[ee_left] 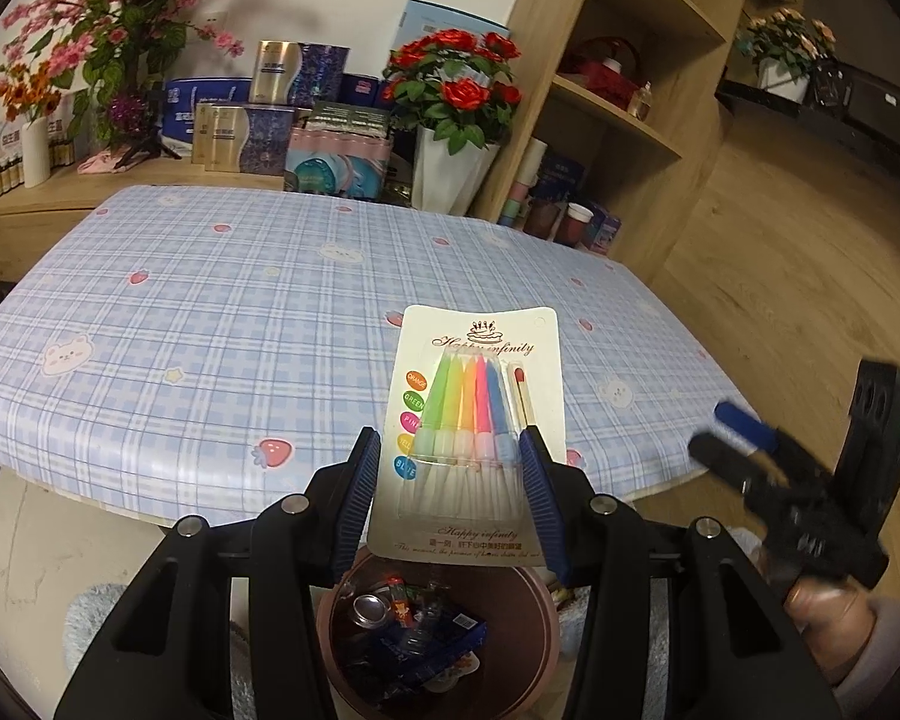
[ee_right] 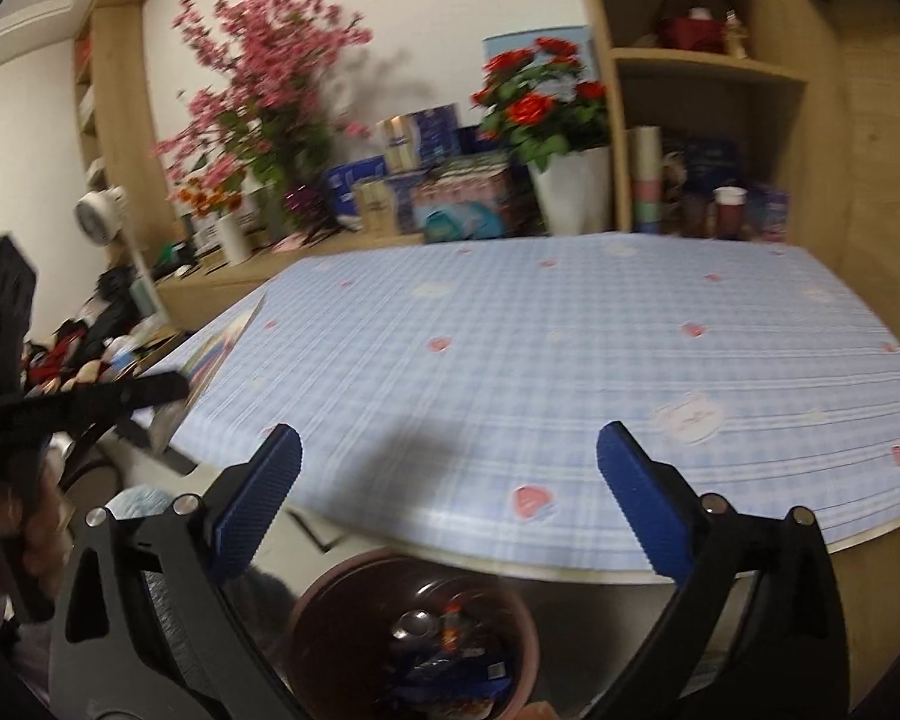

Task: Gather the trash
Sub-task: 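Lower the candle card over the bin and open the left tool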

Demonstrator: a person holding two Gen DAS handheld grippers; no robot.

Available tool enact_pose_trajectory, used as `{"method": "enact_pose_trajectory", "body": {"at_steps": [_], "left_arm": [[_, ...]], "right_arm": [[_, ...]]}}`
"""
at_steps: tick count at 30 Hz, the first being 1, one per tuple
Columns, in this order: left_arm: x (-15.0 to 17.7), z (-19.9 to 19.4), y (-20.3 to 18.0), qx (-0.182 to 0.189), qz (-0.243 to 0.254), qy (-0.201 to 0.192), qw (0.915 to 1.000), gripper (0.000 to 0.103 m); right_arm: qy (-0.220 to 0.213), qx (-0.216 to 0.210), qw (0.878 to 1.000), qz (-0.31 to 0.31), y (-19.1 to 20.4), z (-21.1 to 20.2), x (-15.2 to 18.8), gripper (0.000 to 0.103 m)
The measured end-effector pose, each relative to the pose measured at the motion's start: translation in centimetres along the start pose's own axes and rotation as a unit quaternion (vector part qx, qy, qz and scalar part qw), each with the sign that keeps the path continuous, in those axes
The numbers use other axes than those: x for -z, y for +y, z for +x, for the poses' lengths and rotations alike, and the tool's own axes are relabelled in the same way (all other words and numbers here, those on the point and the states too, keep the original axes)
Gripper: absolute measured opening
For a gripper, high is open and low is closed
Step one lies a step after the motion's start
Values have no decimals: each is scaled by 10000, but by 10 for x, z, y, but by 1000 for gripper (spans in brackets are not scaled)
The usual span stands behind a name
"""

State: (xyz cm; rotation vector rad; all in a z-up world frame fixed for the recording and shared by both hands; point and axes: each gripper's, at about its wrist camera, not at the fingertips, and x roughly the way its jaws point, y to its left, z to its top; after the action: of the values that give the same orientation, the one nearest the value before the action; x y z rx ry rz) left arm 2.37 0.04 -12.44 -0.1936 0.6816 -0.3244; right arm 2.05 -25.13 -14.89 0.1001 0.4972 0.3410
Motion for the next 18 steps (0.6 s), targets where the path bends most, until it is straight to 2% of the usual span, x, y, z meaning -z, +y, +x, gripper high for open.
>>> {"method": "enact_pose_trajectory", "body": {"at_steps": [4,8,16,18], "left_arm": [[7,6,-7,76,108,122,9998,47],[18,13,-12,193,188,319,9991,47],[29,22,-15,414,101,583,9974,48],[30,24,-15,503,46,650,9966,56]], "right_arm": [[-92,371,9993,48,-10,-2,-1,97],[-33,179,9997,189,-19,-1,2,97],[89,177,9998,43,-15,2,6,97],[120,125,9998,26,-13,3,7,97]]}}
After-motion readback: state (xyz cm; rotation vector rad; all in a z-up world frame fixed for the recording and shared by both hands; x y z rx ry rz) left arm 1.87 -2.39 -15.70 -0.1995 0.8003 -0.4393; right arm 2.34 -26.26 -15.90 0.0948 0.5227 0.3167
